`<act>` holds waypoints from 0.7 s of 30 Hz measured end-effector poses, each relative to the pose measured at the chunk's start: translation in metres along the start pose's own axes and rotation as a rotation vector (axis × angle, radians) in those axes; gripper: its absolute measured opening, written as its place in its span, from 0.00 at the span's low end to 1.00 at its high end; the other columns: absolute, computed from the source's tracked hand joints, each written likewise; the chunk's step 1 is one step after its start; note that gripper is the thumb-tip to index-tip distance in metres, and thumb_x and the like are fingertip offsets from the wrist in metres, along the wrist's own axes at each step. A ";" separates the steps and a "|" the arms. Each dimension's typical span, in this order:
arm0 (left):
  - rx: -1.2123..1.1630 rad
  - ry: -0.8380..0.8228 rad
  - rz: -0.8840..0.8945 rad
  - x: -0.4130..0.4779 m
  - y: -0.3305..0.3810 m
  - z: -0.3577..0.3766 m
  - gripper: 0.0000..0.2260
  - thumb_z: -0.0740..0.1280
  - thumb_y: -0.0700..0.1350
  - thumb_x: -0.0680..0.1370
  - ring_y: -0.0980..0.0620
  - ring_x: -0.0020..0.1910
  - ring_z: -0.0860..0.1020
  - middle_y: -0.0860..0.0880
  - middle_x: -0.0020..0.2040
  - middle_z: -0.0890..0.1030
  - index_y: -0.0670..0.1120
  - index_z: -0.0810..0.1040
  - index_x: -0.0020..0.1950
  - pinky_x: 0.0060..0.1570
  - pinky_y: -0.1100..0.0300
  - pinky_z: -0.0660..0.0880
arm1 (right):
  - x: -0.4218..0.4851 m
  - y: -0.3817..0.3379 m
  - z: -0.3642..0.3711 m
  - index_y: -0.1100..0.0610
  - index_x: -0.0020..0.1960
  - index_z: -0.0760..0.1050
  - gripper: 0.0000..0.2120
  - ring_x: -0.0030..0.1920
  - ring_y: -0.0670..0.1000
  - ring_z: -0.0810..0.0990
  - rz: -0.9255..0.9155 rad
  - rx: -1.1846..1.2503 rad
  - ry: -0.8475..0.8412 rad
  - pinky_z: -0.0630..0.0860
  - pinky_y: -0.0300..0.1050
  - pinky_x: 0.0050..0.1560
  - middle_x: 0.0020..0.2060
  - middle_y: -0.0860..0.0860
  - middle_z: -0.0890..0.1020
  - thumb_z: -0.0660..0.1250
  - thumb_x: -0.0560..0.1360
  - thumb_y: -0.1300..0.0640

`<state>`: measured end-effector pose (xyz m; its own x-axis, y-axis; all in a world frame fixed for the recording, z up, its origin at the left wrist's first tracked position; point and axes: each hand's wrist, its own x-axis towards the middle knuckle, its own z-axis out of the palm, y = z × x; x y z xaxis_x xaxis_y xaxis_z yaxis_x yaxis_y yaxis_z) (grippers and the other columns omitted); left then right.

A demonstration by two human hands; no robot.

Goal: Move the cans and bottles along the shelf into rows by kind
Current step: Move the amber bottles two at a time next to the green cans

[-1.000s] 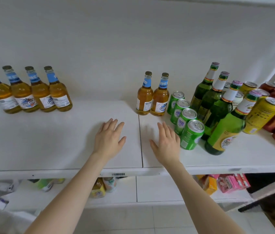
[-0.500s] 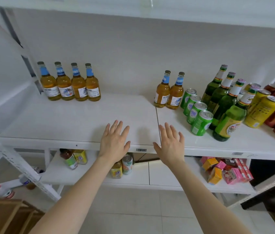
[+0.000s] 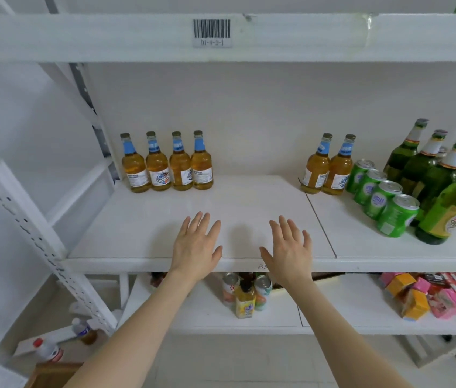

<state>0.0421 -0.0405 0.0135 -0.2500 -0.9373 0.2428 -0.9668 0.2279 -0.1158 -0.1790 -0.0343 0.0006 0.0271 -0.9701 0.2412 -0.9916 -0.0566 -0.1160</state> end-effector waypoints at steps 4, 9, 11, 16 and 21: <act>0.000 0.007 0.011 0.008 -0.041 0.007 0.28 0.57 0.58 0.81 0.43 0.79 0.54 0.42 0.79 0.59 0.49 0.58 0.79 0.77 0.46 0.50 | 0.016 -0.041 0.012 0.51 0.78 0.57 0.32 0.79 0.56 0.54 0.022 0.014 0.002 0.52 0.59 0.76 0.80 0.52 0.57 0.59 0.80 0.39; -0.024 0.015 -0.008 0.032 -0.081 0.018 0.28 0.58 0.57 0.81 0.43 0.79 0.55 0.42 0.79 0.60 0.49 0.59 0.79 0.77 0.47 0.51 | 0.049 -0.076 0.023 0.52 0.78 0.60 0.32 0.79 0.56 0.57 0.025 0.016 0.009 0.53 0.59 0.76 0.79 0.52 0.60 0.60 0.79 0.39; -0.033 0.017 -0.026 0.047 -0.096 0.022 0.28 0.58 0.57 0.81 0.43 0.79 0.56 0.42 0.79 0.61 0.49 0.59 0.79 0.77 0.47 0.52 | 0.068 -0.086 0.029 0.52 0.77 0.60 0.31 0.79 0.56 0.57 0.023 0.031 0.012 0.54 0.59 0.76 0.79 0.52 0.61 0.61 0.79 0.39; -0.058 0.050 -0.083 0.076 -0.140 0.035 0.28 0.60 0.58 0.80 0.44 0.78 0.58 0.43 0.78 0.63 0.49 0.61 0.78 0.76 0.48 0.56 | 0.116 -0.115 0.042 0.52 0.78 0.59 0.31 0.79 0.55 0.56 0.016 0.055 0.017 0.53 0.58 0.76 0.79 0.52 0.59 0.60 0.79 0.40; -0.101 0.071 -0.114 0.103 -0.184 0.045 0.29 0.62 0.58 0.79 0.45 0.77 0.60 0.45 0.77 0.64 0.50 0.61 0.78 0.74 0.50 0.61 | 0.156 -0.145 0.055 0.52 0.78 0.58 0.33 0.79 0.55 0.55 0.043 0.077 0.030 0.52 0.58 0.76 0.79 0.52 0.59 0.60 0.79 0.39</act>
<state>0.1965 -0.1908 0.0169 -0.1384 -0.9385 0.3164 -0.9886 0.1502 0.0133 -0.0242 -0.1904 0.0017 -0.0198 -0.9646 0.2631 -0.9792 -0.0345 -0.2002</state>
